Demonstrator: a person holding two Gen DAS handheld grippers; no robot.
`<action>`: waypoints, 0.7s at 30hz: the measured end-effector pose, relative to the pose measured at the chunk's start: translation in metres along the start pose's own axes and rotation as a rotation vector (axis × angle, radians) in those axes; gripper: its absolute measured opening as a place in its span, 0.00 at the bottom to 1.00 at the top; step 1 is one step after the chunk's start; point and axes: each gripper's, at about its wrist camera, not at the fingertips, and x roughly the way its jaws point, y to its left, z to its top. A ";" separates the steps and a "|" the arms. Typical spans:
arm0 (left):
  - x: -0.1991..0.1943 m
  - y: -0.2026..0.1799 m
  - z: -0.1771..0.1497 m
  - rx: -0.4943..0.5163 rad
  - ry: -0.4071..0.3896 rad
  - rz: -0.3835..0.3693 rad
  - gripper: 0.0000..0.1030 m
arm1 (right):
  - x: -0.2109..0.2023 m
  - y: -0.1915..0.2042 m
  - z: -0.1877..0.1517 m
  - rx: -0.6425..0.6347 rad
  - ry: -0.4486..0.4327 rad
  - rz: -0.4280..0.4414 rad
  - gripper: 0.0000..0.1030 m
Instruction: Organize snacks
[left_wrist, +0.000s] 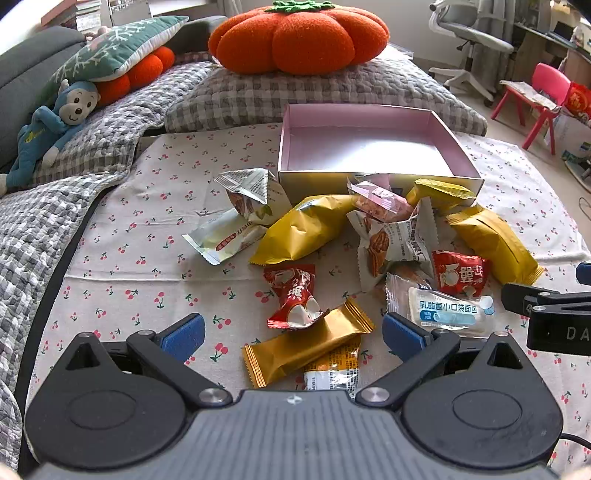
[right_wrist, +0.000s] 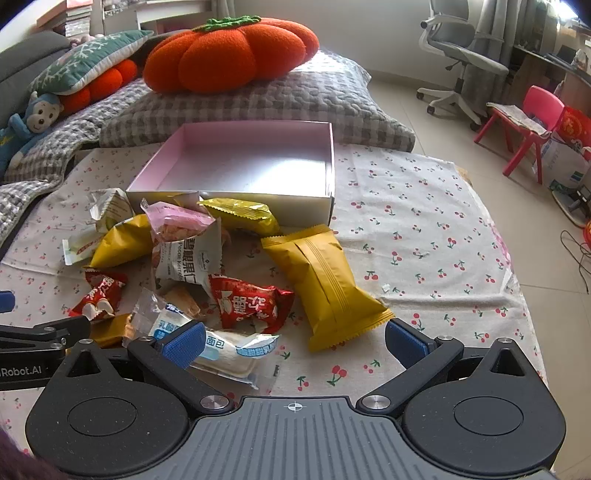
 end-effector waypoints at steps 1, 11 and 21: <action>0.000 0.000 0.000 0.000 0.000 -0.001 1.00 | 0.000 0.000 0.000 -0.001 0.001 0.000 1.00; -0.001 0.000 0.000 -0.001 -0.001 0.000 1.00 | 0.000 0.001 0.000 -0.003 0.000 0.001 1.00; -0.002 0.004 0.002 -0.003 -0.005 0.001 1.00 | -0.003 0.003 0.002 -0.019 -0.024 0.004 1.00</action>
